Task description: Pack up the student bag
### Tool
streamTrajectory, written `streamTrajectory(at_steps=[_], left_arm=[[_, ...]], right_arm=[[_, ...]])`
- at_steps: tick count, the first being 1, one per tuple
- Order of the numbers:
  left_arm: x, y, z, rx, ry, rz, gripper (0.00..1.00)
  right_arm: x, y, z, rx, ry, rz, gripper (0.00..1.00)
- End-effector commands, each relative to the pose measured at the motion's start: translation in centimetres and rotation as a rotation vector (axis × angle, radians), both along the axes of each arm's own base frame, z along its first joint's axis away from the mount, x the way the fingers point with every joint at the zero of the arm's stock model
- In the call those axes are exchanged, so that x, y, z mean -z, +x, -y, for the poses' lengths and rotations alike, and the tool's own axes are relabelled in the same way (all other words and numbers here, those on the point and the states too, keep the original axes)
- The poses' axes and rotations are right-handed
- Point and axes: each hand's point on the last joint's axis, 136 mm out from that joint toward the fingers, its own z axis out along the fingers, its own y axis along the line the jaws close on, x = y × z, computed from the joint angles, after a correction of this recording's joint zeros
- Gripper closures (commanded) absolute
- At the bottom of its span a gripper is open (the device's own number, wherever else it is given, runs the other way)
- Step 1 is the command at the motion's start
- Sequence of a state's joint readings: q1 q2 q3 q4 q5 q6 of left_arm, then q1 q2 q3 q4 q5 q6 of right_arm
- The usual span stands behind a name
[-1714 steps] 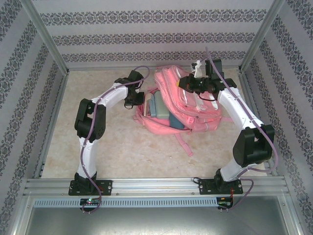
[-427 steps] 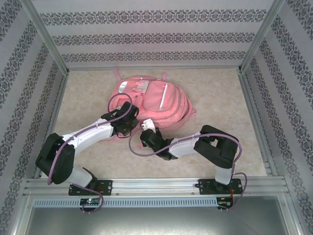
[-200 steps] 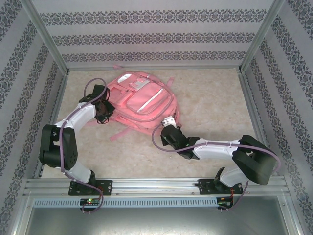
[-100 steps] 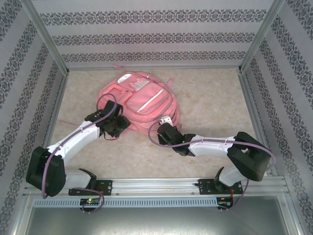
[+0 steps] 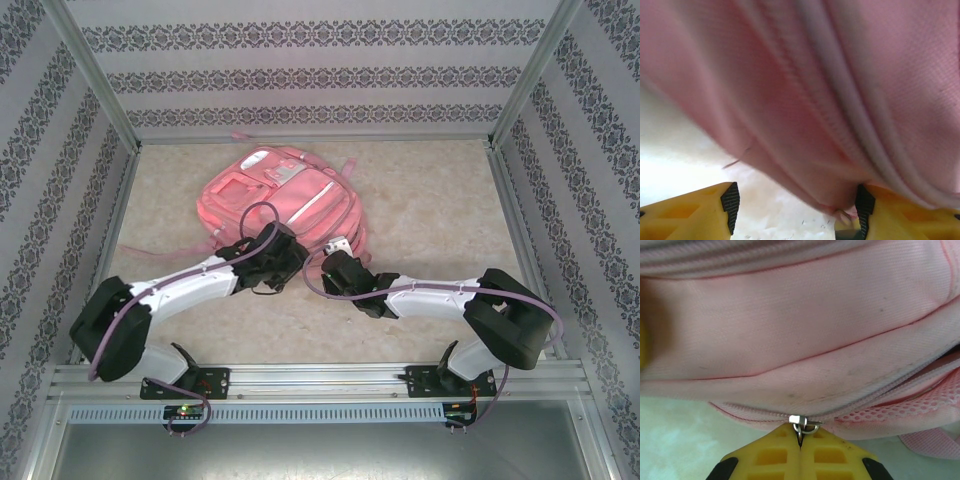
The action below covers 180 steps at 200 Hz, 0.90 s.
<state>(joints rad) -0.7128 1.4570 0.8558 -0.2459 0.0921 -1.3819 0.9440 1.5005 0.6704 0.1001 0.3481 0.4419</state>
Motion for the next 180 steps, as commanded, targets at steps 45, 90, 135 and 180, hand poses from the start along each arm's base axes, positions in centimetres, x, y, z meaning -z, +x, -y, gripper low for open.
streamTrajectory(at_steps=[45, 90, 135, 180], left_arm=[[0.0, 2.0, -0.7, -0.116, 0.160, 0.053, 0.92], [0.0, -0.6, -5.9, -0.195, 0.307, -0.007, 1.00], [-1.4, -3.0, -12.4, -0.294, 0.384, 0.024, 1.00], [-2.3, -3.4, -18.9, -0.366, 0.381, 0.012, 1.00]], right_arm=[[-1.0, -0.5, 0.1, -0.021, 0.027, -0.007, 1.00], [-0.5, 0.2, 1.8, 0.011, -0.025, 0.001, 1.00], [-0.5, 1.7, 3.7, 0.035, -0.038, -0.007, 1.00], [-0.1, 2.6, 4.7, 0.035, -0.057, -0.022, 1.00]])
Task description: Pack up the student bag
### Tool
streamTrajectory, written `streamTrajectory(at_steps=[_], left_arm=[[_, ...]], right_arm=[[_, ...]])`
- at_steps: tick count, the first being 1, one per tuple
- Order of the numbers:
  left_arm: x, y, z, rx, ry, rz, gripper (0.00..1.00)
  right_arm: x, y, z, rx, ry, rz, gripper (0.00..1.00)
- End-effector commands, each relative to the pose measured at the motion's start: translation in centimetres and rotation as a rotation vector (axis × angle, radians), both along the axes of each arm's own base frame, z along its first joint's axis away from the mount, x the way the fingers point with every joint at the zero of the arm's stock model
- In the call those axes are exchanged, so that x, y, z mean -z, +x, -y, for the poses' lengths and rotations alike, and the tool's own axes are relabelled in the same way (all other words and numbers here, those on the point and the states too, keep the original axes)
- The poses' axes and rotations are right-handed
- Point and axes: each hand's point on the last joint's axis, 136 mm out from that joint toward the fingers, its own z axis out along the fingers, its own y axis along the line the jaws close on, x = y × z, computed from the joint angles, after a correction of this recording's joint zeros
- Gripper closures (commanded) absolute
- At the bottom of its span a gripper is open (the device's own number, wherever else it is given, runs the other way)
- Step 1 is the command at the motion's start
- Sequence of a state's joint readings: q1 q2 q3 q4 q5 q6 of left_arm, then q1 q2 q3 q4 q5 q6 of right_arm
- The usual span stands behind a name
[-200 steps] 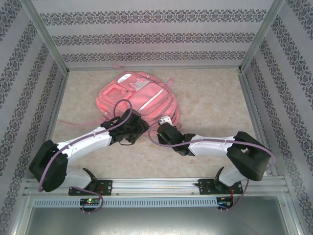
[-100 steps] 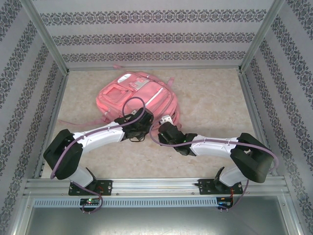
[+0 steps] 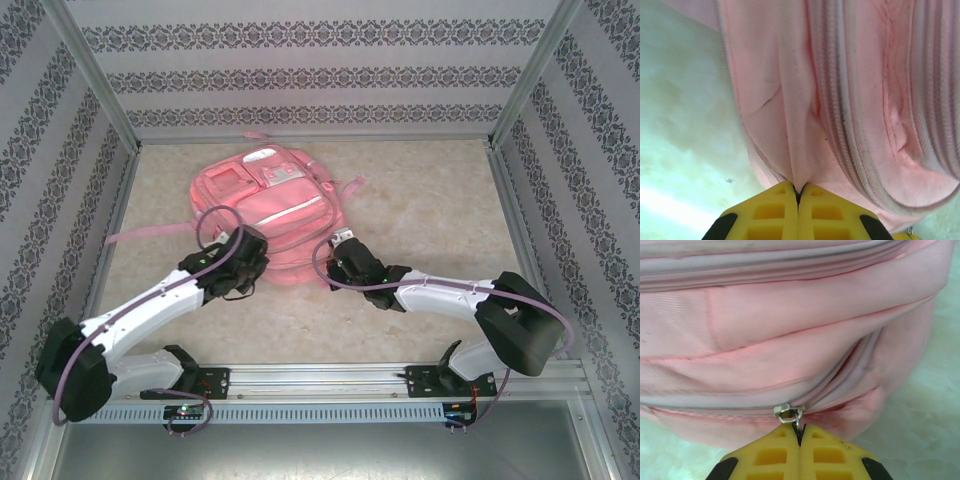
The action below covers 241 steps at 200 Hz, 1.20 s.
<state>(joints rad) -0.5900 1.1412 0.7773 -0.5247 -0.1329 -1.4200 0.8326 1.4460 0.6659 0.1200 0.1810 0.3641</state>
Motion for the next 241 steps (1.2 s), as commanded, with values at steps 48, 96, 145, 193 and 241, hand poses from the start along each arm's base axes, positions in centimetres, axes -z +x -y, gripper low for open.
streamTrajectory(at_steps=[48, 96, 145, 193, 241], left_arm=[[0.2, 0.6, -12.5, -0.070, 0.254, -0.136, 1.00], [0.6, 1.9, -11.1, -0.012, 0.176, -0.148, 0.95], [-0.4, -1.3, -10.8, -0.053, 0.112, -0.153, 0.56], [-0.4, -2.8, -5.9, -0.034, -0.097, -0.099, 0.51], [-0.7, -0.8, 1.1, 0.071, -0.154, -0.040, 0.45]], right_arm=[[0.7, 1.2, 1.9, 0.026, -0.092, -0.032, 1.00], [-0.4, -0.2, -1.7, -0.060, -0.034, -0.039, 1.00], [-0.6, -0.8, -4.3, -0.115, 0.024, -0.090, 0.78], [-0.8, 0.3, -6.0, -0.138, 0.033, -0.093, 0.75], [-0.7, 0.7, -6.8, -0.163, 0.063, -0.125, 0.66]])
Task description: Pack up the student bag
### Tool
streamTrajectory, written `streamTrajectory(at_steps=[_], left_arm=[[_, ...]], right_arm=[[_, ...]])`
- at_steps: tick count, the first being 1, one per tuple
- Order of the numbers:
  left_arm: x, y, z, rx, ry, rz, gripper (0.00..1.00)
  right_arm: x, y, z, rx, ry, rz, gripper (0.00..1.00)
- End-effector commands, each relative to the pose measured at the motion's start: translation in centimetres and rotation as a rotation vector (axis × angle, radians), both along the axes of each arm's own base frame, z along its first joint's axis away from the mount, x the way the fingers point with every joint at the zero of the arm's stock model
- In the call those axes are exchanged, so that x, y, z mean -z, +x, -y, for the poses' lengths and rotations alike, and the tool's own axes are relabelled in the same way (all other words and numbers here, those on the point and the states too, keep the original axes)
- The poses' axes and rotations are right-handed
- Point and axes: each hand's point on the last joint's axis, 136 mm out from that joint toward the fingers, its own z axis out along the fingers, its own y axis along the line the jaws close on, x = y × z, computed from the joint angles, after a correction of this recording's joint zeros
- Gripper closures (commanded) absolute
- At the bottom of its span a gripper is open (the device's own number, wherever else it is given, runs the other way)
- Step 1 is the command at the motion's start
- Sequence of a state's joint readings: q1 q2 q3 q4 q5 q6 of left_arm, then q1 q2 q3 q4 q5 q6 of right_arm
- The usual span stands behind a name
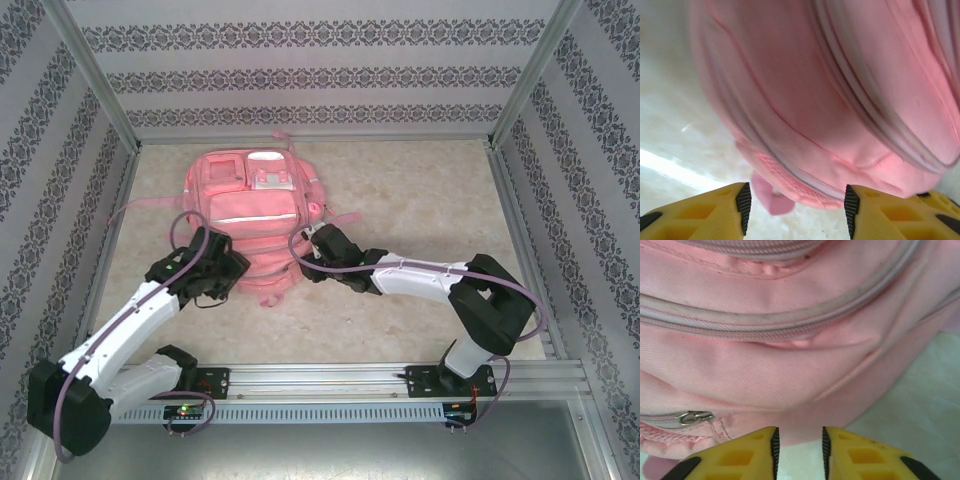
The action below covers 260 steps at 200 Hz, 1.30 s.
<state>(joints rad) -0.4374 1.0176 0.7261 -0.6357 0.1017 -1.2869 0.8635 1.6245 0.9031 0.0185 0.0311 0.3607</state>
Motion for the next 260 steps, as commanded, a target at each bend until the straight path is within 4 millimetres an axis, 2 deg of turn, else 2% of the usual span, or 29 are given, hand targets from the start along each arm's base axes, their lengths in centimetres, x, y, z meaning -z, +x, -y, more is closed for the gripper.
streamTrajectory(at_steps=[1, 30, 46, 81, 91, 113, 121, 156, 172, 189, 223, 260], left_arm=[[-1.2, 2.2, 3.2, -0.020, -0.072, 0.061, 0.45], [-0.5, 2.9, 4.8, -0.015, -0.024, 0.042, 0.43], [0.5, 3.2, 5.6, -0.018, -0.023, 0.019, 0.38], [2.5, 3.4, 5.7, -0.034, 0.037, -0.030, 0.36], [3.1, 3.5, 5.5, -0.040, 0.058, -0.036, 0.45], [3.5, 3.5, 4.5, -0.062, 0.118, -0.049, 0.73], [3.4, 3.5, 4.3, -0.066, 0.127, -0.048, 0.80], [2.7, 3.5, 4.0, -0.056, 0.150, -0.041, 0.93], [2.3, 3.6, 4.1, -0.047, 0.148, -0.031, 0.88], [2.0, 3.5, 4.1, -0.036, 0.152, -0.029, 0.72], [1.9, 3.3, 4.0, -0.015, 0.163, -0.029, 0.69], [2.4, 2.8, 4.1, 0.007, 0.156, -0.044, 0.64]], right_arm=[[-0.2, 0.3, -0.5, -0.020, 0.029, -0.023, 0.65], [-0.1, 0.1, -0.1, -0.017, 0.047, -0.029, 0.56], [0.2, -0.2, 0.1, -0.020, 0.054, -0.040, 0.53], [0.3, -0.6, 0.3, -0.020, 0.067, -0.044, 0.49], [0.3, -0.7, 0.2, -0.028, 0.070, -0.046, 0.49], [0.3, -0.9, -0.1, -0.048, 0.085, -0.052, 0.48], [0.2, -1.0, -0.4, -0.059, 0.095, -0.053, 0.48], [0.4, -1.7, -2.2, -0.148, 0.147, -0.088, 0.46], [0.7, -1.8, -3.0, -0.176, 0.159, -0.112, 0.46], [1.0, -1.5, -3.4, -0.181, 0.167, -0.124, 0.46], [1.4, 0.3, -3.5, -0.130, 0.245, -0.191, 0.45], [-0.8, 1.8, -3.8, -0.119, 0.293, -0.161, 0.45]])
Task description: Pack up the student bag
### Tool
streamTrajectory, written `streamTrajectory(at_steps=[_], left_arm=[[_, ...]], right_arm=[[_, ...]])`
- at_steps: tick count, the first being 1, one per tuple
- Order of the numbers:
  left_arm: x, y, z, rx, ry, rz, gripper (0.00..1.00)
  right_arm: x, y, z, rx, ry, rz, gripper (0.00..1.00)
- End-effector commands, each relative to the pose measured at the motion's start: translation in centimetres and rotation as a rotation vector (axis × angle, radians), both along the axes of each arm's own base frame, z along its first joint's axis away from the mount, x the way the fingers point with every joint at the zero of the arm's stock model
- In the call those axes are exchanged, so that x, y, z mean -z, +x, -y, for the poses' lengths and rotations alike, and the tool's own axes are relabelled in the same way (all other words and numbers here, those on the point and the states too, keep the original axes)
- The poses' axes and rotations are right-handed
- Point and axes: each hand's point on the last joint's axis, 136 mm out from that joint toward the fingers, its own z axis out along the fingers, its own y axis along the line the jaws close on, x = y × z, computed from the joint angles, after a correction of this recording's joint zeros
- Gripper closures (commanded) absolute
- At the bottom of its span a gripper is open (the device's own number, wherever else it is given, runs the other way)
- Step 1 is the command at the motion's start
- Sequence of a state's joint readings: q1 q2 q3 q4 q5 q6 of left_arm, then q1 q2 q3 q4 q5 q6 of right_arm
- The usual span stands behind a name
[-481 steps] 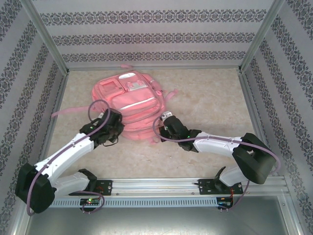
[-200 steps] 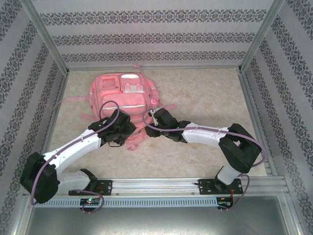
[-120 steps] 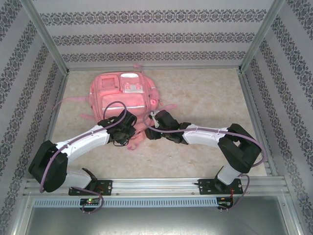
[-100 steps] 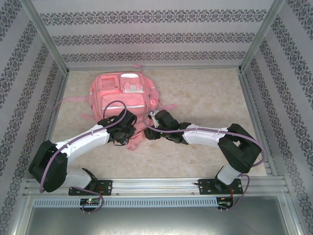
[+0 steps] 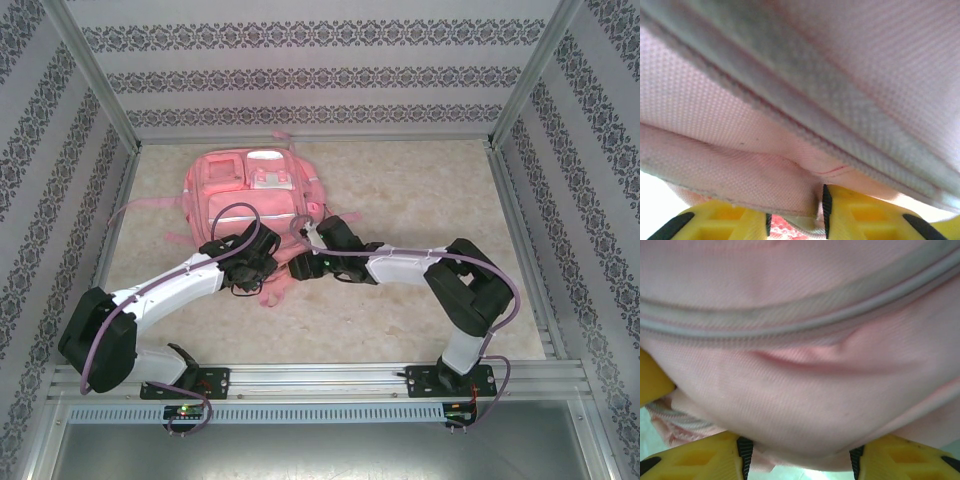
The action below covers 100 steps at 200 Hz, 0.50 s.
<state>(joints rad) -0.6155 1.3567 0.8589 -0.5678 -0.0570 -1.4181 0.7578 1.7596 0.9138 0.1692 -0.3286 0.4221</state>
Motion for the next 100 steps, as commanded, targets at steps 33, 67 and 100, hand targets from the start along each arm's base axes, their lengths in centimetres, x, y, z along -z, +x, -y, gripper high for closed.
streamTrajectory(at_steps=[33, 67, 100], left_arm=[[-1.0, 0.0, -0.5, 0.029, 0.032, 0.032, 0.60], [-1.3, 0.2, -0.6, 0.037, 0.043, 0.048, 0.59], [-1.0, 0.4, -1.0, 0.043, 0.065, 0.046, 0.71]], right_arm=[[-4.2, 2.2, -1.8, -0.003, 0.094, 0.064, 0.44], [-4.9, 2.3, -2.6, -0.036, 0.120, 0.060, 0.44], [-3.9, 1.5, -3.0, -0.076, 0.132, 0.021, 0.43]])
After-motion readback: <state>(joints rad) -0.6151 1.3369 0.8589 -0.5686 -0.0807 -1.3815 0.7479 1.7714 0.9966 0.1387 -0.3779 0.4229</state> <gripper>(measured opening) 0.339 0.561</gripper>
